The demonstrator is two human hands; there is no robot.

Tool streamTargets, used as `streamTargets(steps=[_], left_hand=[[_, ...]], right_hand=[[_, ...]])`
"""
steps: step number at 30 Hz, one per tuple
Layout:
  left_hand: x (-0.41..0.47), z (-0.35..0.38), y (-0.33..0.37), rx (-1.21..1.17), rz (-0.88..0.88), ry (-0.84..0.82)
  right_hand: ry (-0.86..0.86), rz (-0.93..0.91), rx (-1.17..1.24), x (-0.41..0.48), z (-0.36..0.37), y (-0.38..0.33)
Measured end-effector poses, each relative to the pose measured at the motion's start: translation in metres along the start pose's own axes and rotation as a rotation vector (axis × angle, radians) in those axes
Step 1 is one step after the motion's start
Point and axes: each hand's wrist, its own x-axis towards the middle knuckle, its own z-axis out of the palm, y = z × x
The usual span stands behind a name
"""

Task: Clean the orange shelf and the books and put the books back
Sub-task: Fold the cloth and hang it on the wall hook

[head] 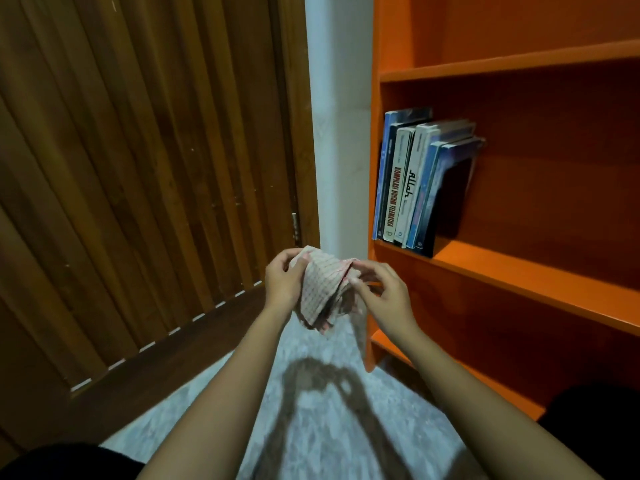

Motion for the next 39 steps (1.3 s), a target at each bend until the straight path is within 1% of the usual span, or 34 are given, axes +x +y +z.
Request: streamTargets(steps=[3,6,10,13,16,21,26,29,31,34,39], left_hand=[[0.004,-0.006,0.000,0.084,0.062,-0.056],[-0.001,-0.009,0.004,0.107,0.082,-0.195],[0.001,-0.011,0.004,0.219,0.224,-0.391],[0.003,-0.013,0.008,0.261,0.262,-0.440],[0.004,-0.014,0.012,0.302,0.292,-0.475],[0.012,-0.012,0.007,0.317,0.305,-0.480],[0.033,-0.005,-0.010,0.400,0.326,-0.495],[0.049,-0.002,-0.024,0.433,0.314,-0.492],[0.062,-0.001,-0.037,0.442,0.298,-0.472],[0.088,-0.003,-0.062,0.468,0.246,-0.443],[0.119,-0.011,-0.122,0.429,0.145,-0.302]], right_hand=[[0.019,0.000,-0.015,0.001,-0.006,-0.004],[0.008,-0.009,-0.030,0.006,-0.004,-0.006],[-0.120,0.038,-0.036,0.011,0.001,-0.004],[-0.242,0.055,0.025,0.012,0.003,-0.001],[-0.292,0.065,0.081,0.013,0.004,0.007],[-0.365,0.122,0.160,0.018,0.005,0.019],[-0.331,0.151,0.088,0.030,0.010,0.031],[-0.371,0.205,0.032,0.043,0.020,0.044],[-0.401,0.228,0.037,0.052,0.029,0.054],[-0.393,0.254,0.090,0.069,0.048,0.072],[-0.437,0.224,0.085,0.103,0.091,0.123]])
